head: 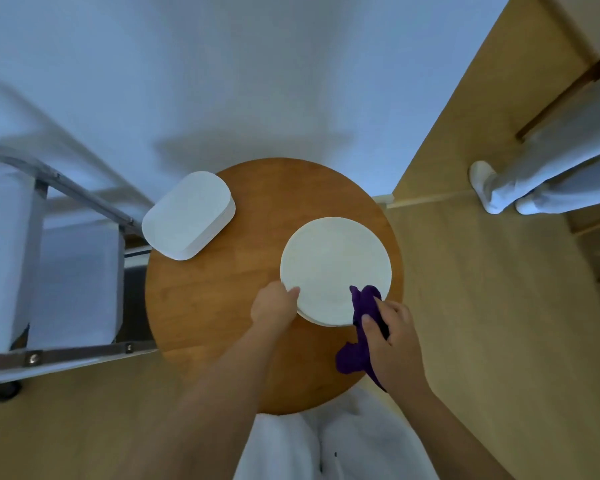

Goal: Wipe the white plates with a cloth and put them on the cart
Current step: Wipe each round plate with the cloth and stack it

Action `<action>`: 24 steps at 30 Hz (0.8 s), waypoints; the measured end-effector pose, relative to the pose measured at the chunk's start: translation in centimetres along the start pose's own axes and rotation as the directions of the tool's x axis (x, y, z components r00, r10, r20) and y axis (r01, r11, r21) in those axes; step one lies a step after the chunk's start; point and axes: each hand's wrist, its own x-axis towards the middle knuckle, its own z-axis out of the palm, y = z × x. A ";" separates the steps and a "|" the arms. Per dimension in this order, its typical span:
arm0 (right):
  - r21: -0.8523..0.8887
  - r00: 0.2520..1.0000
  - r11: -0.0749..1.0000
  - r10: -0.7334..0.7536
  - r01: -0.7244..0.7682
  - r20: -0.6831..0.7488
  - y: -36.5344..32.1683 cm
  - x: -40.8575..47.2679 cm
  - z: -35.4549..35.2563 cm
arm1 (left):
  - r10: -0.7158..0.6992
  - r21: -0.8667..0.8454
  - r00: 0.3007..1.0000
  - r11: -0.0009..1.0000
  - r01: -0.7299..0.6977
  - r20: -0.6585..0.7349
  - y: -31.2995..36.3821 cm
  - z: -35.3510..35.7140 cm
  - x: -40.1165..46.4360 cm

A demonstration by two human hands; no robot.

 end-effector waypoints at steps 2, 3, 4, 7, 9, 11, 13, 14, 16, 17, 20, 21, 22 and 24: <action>-0.006 1.000 1.000 0.008 -0.008 0.015 0.1 0.3 0.0 | -0.002 0.044 1.000 0.999 0.002 -0.008 0.0 -0.2 0.0; -0.012 1.000 1.000 0.010 -0.010 0.018 0.1 0.4 0.1 | 0.000 0.046 1.000 0.999 0.000 -0.006 0.0 -0.4 0.1; -0.015 1.000 1.000 0.011 -0.011 0.020 0.0 0.6 0.1 | 0.004 0.034 1.000 0.999 -0.004 -0.002 0.0 -0.4 0.2; -0.005 1.000 1.000 0.010 -0.010 0.026 -0.3 1.0 0.1 | -0.006 -0.128 1.000 0.992 0.002 -0.031 -0.1 -0.1 0.2; -0.005 1.000 1.000 0.010 -0.010 0.023 -0.5 1.4 0.1 | -0.018 -0.299 0.997 0.954 -0.004 -0.071 -0.1 0.1 0.0; 0.002 1.000 1.000 0.011 -0.011 0.016 -0.6 1.7 0.1 | -0.037 -0.477 0.996 0.879 -0.007 -0.083 -0.1 0.3 -0.3; 0.014 1.000 1.000 0.020 -0.020 0.005 -0.9 1.8 0.2 | -0.087 -0.622 0.994 0.783 0.024 -0.072 0.0 0.5 -0.6; 0.021 1.000 1.000 0.022 -0.022 0.000 -1.0 1.8 0.3 | -0.132 -0.694 0.989 0.718 0.053 -0.062 0.2 0.6 -0.6; 0.034 1.000 0.999 0.021 -0.021 -0.002 -1.4 1.7 0.5 | -0.226 -0.841 0.974 0.524 0.133 0.013 0.7 0.8 -0.8; 0.041 1.000 0.999 0.026 -0.026 0.002 -1.5 1.6 0.6 | -0.249 -0.892 0.967 0.422 0.161 0.057 1.0 0.8 -1.0; 0.053 1.000 0.998 0.023 -0.024 0.011 -2.1 1.1 0.8 | -0.216 -0.935 0.972 0.318 0.155 0.087 1.8 0.8 -1.4; 0.062 1.000 0.998 0.014 -0.014 0.007 -2.4 0.7 0.9 | -0.205 -0.943 0.975 0.300 0.146 0.086 1.9 0.7 -1.5; 0.080 1.000 0.997 0.004 -0.004 -0.001 -2.6 0.4 0.9 | -0.205 -0.954 0.974 0.262 0.148 0.094 1.9 0.4 -1.7; 0.129 0.999 0.991 -0.019 0.022 -0.028 -3.3 -0.2 0.6 | -0.209 -0.971 0.970 0.173 0.163 0.126 1.4 -0.3 -2.1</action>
